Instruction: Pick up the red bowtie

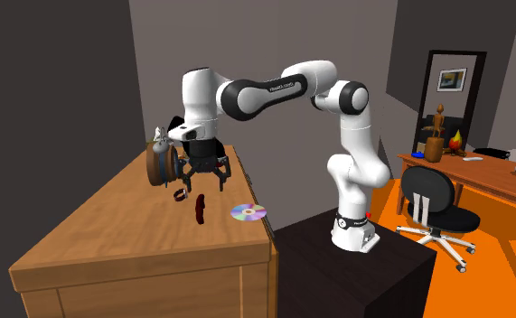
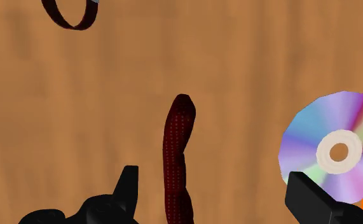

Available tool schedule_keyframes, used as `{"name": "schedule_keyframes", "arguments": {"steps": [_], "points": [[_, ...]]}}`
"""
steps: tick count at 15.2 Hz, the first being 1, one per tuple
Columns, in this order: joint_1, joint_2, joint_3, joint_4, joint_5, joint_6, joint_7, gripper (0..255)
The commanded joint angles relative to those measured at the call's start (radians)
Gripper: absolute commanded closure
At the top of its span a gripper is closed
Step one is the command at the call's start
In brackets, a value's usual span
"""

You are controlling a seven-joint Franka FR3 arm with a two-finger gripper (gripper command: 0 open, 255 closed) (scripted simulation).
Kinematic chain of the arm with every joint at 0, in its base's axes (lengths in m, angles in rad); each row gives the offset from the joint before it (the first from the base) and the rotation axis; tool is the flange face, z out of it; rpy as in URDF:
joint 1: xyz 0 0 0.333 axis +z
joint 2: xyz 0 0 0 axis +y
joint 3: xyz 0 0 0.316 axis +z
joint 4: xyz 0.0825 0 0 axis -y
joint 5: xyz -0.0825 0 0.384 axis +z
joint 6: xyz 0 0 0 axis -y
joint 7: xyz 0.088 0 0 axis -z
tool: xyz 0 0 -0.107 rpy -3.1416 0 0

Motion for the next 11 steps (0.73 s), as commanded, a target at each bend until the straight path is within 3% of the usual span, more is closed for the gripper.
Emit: {"name": "schedule_keyframes", "arguments": {"steps": [1, 11], "points": [[-0.009, 0.099, 0.010, 0.111, 0.018, -0.026, -0.073, 0], [-0.009, 0.107, 0.014, 0.021, 0.020, 0.072, -0.076, 0]]}}
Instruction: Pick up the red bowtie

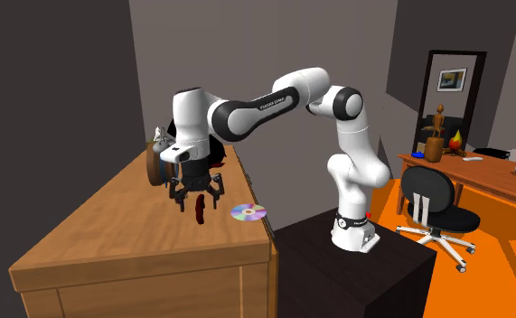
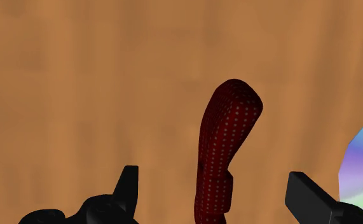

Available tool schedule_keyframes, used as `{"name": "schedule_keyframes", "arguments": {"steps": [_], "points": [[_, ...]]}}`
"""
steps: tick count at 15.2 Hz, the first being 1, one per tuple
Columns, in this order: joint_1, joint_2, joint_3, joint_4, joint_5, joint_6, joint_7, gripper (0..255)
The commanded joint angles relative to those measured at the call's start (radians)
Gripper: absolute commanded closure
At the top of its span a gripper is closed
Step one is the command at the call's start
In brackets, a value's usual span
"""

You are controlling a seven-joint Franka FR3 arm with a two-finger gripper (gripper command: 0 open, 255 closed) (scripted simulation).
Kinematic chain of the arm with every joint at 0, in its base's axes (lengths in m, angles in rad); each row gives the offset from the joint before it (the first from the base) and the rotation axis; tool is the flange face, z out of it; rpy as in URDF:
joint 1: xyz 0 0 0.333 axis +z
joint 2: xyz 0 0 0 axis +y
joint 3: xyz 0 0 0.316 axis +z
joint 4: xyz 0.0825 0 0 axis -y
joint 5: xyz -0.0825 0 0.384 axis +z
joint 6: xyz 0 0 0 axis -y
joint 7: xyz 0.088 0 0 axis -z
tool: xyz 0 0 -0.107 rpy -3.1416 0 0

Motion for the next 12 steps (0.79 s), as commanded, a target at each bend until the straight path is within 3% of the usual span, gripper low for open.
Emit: {"name": "schedule_keyframes", "arguments": {"steps": [1, 12], "points": [[0.000, 0.001, 0.000, -0.002, 0.000, 0.004, 0.000, 255], [-0.001, -0.001, 0.000, 0.021, 0.000, -0.022, 0.000, 255]]}}
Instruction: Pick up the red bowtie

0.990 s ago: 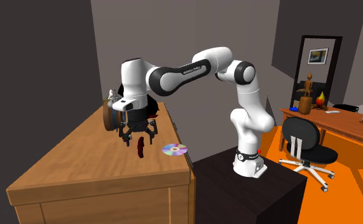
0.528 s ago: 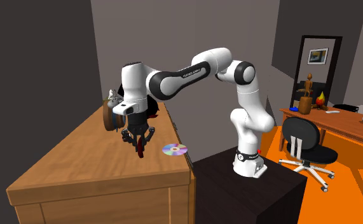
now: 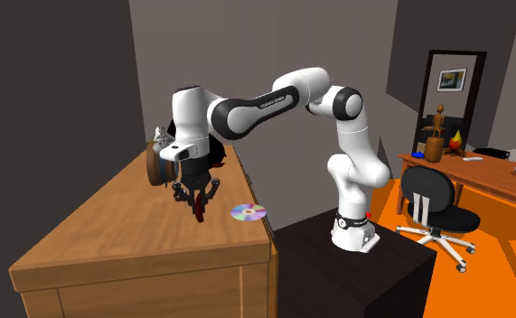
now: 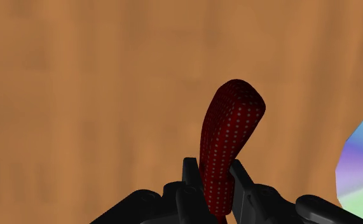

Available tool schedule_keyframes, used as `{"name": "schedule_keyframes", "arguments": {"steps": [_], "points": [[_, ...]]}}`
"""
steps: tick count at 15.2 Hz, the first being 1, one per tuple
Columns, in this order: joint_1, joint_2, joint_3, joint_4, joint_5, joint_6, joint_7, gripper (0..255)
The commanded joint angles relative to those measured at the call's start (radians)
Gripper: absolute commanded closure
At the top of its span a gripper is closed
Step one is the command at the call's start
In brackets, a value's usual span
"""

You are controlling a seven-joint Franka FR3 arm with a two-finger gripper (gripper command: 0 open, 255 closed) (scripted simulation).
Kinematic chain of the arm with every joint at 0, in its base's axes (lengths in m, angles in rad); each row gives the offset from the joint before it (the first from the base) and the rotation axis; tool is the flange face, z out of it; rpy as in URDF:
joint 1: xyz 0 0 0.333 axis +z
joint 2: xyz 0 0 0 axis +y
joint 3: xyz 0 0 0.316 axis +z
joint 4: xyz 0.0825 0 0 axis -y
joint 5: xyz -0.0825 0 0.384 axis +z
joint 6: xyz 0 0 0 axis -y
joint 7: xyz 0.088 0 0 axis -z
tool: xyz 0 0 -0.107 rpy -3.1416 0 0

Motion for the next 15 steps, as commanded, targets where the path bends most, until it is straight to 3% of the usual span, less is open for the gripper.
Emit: {"name": "schedule_keyframes", "arguments": {"steps": [1, 15], "points": [[0.000, -0.004, 0.000, 0.020, -0.001, -0.024, 0.000, 255], [-0.007, 0.005, -0.003, 0.196, 0.000, -0.191, 0.000, 255]]}}
